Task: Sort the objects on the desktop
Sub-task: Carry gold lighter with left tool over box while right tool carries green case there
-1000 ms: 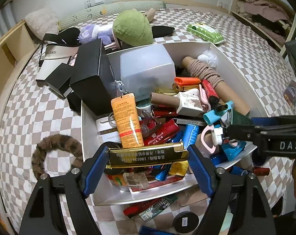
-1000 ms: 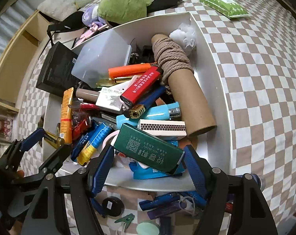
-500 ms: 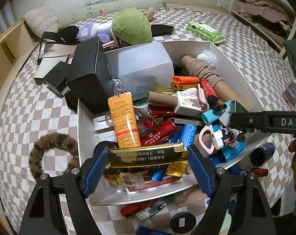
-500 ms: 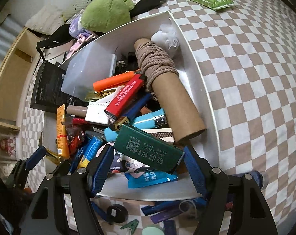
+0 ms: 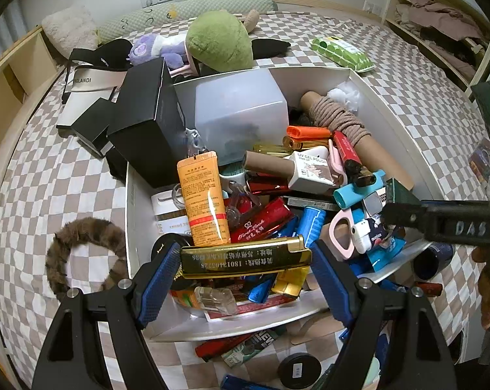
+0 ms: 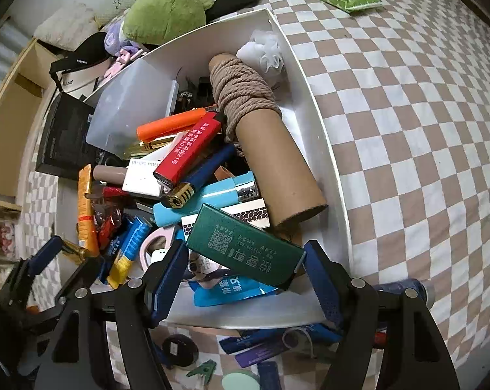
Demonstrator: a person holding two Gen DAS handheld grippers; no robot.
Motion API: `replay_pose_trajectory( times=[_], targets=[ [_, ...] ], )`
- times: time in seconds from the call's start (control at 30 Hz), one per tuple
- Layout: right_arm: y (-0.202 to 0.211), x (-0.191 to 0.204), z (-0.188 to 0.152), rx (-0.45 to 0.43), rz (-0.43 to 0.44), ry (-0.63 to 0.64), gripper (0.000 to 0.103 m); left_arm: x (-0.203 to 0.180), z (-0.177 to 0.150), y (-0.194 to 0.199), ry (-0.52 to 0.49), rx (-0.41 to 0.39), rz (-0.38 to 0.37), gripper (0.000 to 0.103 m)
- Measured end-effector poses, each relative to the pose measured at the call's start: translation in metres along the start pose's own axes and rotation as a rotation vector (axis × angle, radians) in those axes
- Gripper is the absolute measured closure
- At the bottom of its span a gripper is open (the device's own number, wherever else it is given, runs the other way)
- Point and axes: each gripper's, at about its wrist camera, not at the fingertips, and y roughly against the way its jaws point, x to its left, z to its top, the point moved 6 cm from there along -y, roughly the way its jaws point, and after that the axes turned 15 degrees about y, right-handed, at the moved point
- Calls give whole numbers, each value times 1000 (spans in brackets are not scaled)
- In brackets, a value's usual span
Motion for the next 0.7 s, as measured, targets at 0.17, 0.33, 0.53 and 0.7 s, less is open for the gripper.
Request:
replay_pose_trajectory(
  times=[0.17, 0.33, 0.53, 0.7],
  targets=[
    [10, 1, -1, -28, -22, 23, 26, 0, 0, 1, 6, -1, -4, 22],
    [32, -1, 5, -114, -39, 32, 20, 0, 1, 0, 22, 10, -15, 22],
    [30, -4, 7, -115, 27, -15, 20, -2, 1, -2, 44, 26, -30, 22],
    [26, -4, 9, -108, 61, -44, 20, -3, -2, -8, 63, 57, -38, 22]
  ],
)
